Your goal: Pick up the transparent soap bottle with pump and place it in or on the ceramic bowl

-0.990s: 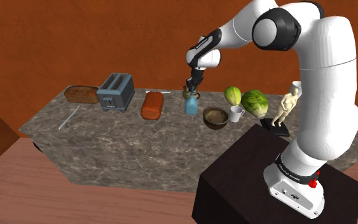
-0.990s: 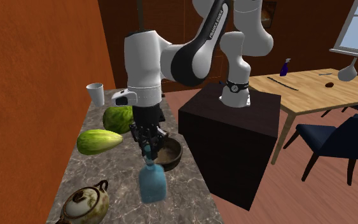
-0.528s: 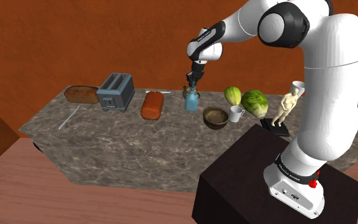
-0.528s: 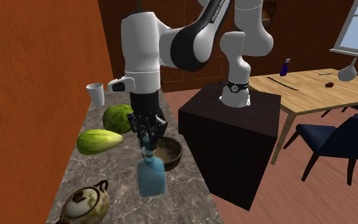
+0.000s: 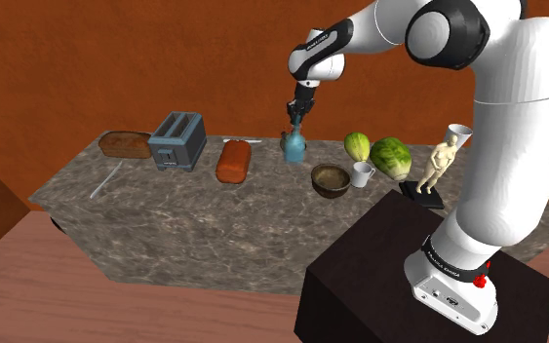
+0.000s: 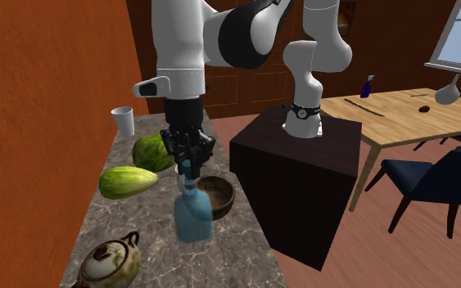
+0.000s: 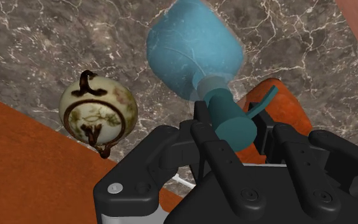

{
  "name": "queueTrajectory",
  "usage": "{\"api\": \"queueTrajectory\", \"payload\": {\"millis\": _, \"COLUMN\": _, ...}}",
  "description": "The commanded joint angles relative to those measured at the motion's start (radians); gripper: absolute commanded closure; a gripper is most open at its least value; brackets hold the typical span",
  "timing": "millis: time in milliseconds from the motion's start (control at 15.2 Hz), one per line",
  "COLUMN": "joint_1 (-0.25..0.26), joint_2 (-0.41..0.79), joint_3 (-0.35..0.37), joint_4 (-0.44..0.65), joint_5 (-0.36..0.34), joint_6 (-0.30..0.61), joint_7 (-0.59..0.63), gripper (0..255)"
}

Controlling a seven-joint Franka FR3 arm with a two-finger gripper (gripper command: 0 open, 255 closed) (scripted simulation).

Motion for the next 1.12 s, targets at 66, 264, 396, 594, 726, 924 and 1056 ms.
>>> {"api": "queueTrajectory", "payload": {"millis": 66, "joint_1": 0.004, "joint_2": -0.02, "joint_3": -0.005, "joint_4": 0.014, "joint_5": -0.011, "joint_6": -0.033, "joint_7": 0.012, "gripper": 255}}
{"api": "queueTrajectory", "payload": {"millis": 264, "joint_1": 0.006, "joint_2": -0.038, "joint_3": -0.009, "joint_4": 0.029, "joint_5": -0.02, "joint_6": -0.065, "joint_7": 0.021, "gripper": 255}}
{"api": "queueTrajectory", "payload": {"millis": 396, "joint_1": 0.007, "joint_2": -0.047, "joint_3": -0.011, "joint_4": 0.036, "joint_5": -0.025, "joint_6": -0.08, "joint_7": 0.025, "gripper": 255}}
{"api": "queueTrajectory", "payload": {"millis": 594, "joint_1": -0.002, "joint_2": -0.15, "joint_3": -0.028, "joint_4": -0.065, "joint_5": -0.041, "joint_6": -0.083, "joint_7": 0.001, "gripper": 255}}
{"api": "queueTrajectory", "payload": {"millis": 726, "joint_1": -0.01, "joint_2": -0.217, "joint_3": -0.041, "joint_4": -0.125, "joint_5": -0.055, "joint_6": -0.091, "joint_7": -0.014, "gripper": 255}}
{"api": "queueTrajectory", "payload": {"millis": 924, "joint_1": -0.023, "joint_2": -0.316, "joint_3": -0.06, "joint_4": -0.205, "joint_5": -0.08, "joint_6": -0.11, "joint_7": -0.034, "gripper": 255}}
{"api": "queueTrajectory", "payload": {"millis": 1056, "joint_1": -0.034, "joint_2": -0.38, "joint_3": -0.073, "joint_4": -0.252, "joint_5": -0.099, "joint_6": -0.127, "joint_7": -0.046, "gripper": 255}}
